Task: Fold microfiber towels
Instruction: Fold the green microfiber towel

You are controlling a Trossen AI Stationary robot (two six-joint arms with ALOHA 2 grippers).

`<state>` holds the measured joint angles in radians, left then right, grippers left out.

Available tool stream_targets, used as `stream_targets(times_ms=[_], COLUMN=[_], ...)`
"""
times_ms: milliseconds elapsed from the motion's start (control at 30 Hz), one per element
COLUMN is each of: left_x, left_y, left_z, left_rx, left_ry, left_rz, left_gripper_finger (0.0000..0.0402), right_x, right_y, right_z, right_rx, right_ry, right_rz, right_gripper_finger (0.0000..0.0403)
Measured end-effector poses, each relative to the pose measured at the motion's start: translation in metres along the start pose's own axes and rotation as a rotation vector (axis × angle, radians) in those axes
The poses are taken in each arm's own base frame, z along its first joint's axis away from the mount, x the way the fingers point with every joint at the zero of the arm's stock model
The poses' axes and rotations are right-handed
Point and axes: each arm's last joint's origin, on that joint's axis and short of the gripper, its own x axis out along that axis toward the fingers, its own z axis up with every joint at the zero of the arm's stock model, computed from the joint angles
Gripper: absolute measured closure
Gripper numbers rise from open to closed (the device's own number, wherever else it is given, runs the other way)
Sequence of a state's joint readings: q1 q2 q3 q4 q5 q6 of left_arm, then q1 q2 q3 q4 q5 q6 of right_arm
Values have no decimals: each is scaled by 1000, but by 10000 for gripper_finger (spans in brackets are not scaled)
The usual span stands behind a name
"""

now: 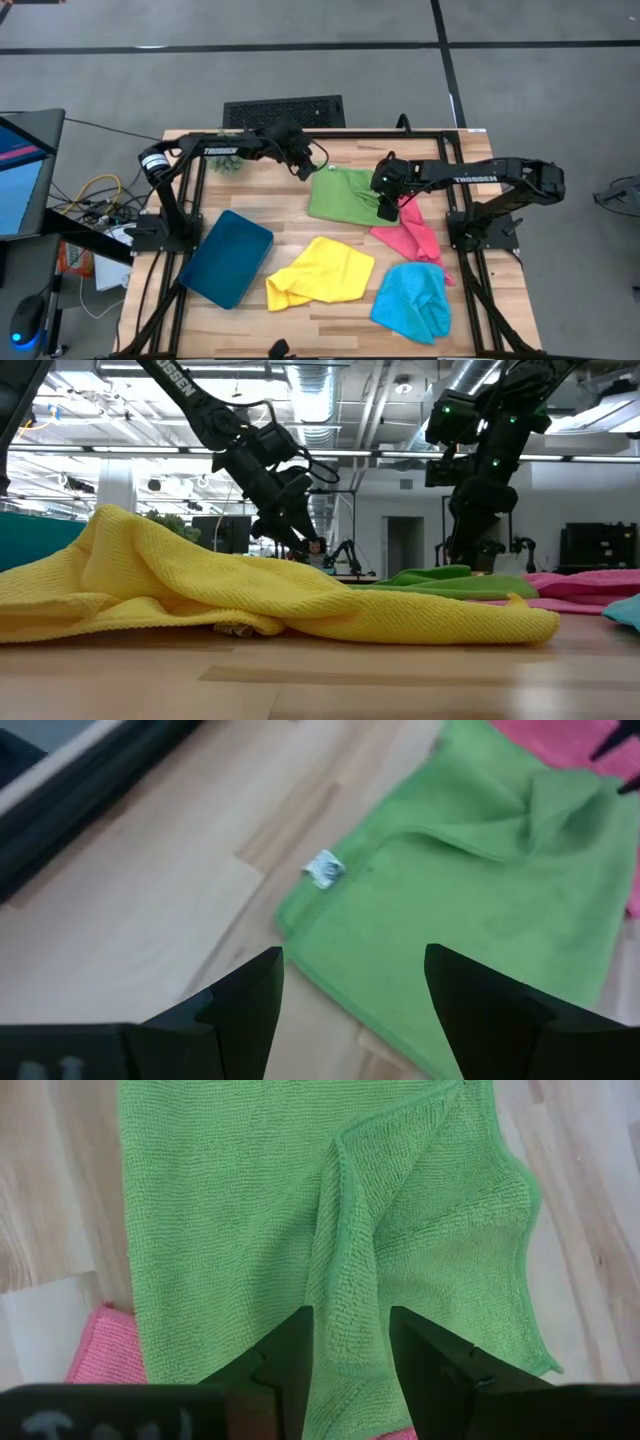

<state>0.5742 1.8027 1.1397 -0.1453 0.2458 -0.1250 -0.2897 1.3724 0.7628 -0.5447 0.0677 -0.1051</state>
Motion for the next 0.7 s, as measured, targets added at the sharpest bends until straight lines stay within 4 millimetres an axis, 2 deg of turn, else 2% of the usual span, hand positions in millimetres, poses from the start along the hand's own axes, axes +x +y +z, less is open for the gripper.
stream_targets(times_ms=[467,700], left_x=[-1,17], left_y=[3,13], left_z=[1,-7], left_rx=[-17,-60], left_ry=[-15,15], left_rz=[22,66], left_gripper_finger=[165,166], right_x=[0,0], right_y=[0,0], right_z=[0,1], right_rx=[0,1], right_ry=[0,-7], right_rz=[0,-1], right_gripper_finger=[244,246])
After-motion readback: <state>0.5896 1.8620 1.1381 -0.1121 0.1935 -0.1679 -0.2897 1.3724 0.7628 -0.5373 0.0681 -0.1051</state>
